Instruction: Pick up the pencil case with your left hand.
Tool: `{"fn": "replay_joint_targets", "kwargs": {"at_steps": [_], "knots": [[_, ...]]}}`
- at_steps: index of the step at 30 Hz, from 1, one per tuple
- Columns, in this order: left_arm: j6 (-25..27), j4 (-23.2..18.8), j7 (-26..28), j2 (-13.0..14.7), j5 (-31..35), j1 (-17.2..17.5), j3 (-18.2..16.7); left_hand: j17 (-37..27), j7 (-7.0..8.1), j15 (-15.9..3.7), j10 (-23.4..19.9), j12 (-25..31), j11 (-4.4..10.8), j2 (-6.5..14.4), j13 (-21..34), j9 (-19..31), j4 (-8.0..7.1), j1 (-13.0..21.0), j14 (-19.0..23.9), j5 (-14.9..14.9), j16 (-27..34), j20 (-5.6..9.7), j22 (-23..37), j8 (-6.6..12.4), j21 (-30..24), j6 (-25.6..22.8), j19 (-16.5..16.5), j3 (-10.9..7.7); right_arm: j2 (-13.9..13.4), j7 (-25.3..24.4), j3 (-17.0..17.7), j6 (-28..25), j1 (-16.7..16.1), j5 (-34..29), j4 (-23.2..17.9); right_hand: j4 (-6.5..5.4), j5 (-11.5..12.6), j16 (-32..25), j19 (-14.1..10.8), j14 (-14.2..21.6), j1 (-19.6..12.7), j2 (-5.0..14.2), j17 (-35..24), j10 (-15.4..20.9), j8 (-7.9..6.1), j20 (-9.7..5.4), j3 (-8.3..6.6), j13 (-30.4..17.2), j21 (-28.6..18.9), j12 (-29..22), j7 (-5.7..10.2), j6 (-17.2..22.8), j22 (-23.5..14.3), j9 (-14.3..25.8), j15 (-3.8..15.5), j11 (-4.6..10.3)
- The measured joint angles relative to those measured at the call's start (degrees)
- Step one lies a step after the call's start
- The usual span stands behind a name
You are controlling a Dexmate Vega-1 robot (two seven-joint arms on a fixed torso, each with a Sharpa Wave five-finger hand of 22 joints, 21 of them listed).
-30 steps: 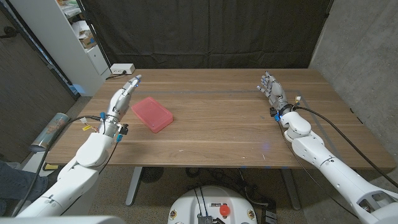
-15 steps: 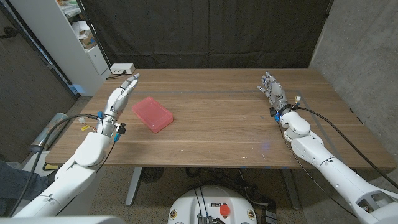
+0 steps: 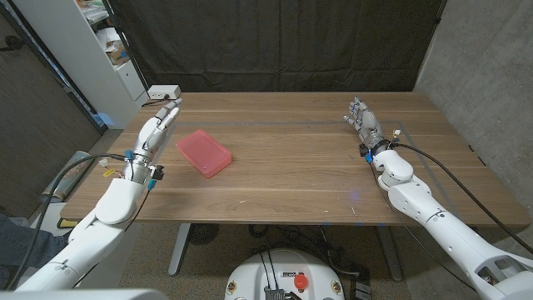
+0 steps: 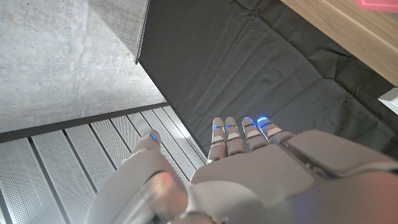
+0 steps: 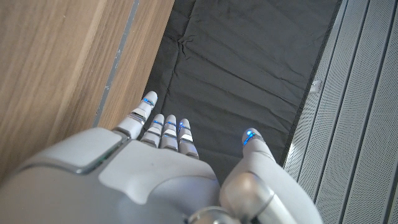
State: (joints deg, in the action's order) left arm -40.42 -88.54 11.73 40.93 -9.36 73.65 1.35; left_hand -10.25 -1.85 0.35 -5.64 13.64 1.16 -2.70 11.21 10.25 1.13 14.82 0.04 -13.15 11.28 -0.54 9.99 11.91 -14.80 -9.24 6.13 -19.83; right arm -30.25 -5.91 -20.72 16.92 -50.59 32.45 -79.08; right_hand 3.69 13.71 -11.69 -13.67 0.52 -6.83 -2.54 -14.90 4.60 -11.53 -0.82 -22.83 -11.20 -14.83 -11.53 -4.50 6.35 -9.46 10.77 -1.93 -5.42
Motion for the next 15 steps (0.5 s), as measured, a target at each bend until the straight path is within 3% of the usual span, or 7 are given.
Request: {"fn": "replay_joint_targets", "kwargs": {"at_steps": [15], "knots": [[-1.8, 1.0, 4.3, -1.3, 5.6, 1.7, -2.8, 0.0, 0.63, -0.55, -1.9, 0.5, 0.69, -0.2, 0.0, 0.0, 0.33, 0.2, 1.7, -0.4, 0.2, -0.1, 0.0, 0.45, 0.7, -2.2, -0.7, 0.03, 0.8, -0.3, -0.9, -0.4, 0.8, -0.6, 0.6, -0.06, 0.0, 0.0, -0.4, 0.0, 0.0, 0.0, 0.3, 0.0, 0.0, -0.01, 0.38, 0.0, 0.2, 0.0, 0.0, 0.0, 0.0, 0.0, 0.0, 0.0]]}}
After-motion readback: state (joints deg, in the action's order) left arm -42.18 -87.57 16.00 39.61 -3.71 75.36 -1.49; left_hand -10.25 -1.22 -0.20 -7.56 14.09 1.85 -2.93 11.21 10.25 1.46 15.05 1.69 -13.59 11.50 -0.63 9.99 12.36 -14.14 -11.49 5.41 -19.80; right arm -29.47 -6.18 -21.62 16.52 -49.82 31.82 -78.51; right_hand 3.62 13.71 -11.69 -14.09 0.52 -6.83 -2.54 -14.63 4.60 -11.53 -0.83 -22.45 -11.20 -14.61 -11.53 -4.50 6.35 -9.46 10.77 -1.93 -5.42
